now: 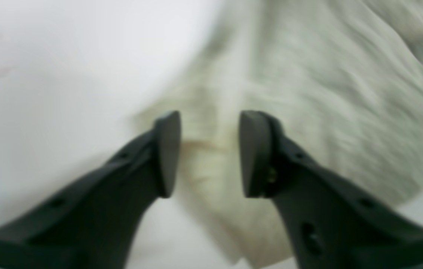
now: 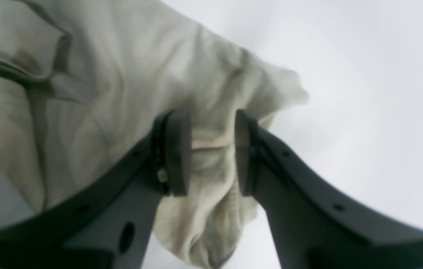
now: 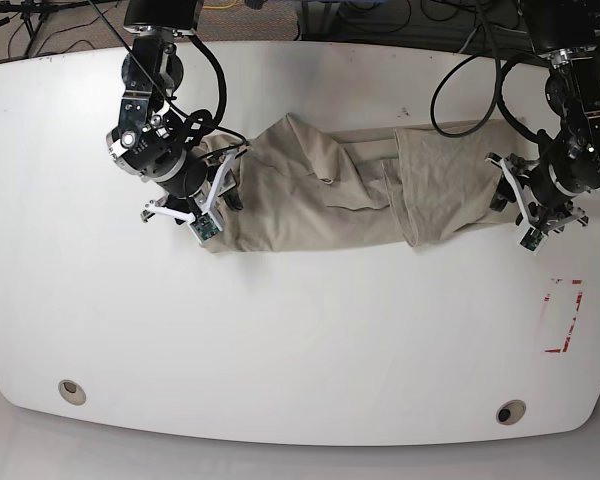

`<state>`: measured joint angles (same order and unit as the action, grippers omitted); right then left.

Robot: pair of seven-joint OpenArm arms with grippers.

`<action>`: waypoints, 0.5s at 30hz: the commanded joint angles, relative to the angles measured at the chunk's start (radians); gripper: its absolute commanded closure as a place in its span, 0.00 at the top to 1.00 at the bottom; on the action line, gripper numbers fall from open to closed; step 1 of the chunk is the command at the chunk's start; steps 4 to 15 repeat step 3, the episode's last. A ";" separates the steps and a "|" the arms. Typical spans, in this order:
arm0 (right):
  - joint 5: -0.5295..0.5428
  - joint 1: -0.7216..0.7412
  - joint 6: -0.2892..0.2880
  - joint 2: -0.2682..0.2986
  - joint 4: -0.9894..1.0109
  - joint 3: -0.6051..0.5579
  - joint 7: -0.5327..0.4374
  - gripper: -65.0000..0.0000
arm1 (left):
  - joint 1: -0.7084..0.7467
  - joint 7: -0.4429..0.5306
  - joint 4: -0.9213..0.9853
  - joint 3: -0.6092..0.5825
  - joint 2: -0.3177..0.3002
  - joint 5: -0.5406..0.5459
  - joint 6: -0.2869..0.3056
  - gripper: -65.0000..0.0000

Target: Fold the T-shirt properly

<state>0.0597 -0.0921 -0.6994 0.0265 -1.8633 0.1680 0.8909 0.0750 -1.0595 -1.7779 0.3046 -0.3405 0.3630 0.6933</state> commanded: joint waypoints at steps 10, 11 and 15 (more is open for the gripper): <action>0.009 0.013 0.001 0.003 -0.012 -0.002 -0.020 0.28 | -0.007 0.008 -0.055 0.003 0.001 0.017 0.005 0.45; 0.009 0.013 0.001 0.003 -0.012 -0.002 -0.020 0.28 | -0.007 0.008 -0.055 0.003 0.001 0.017 0.005 0.45; 0.009 0.013 0.001 0.003 -0.012 -0.002 -0.020 0.28 | -0.007 0.008 -0.055 0.003 0.001 0.017 0.005 0.45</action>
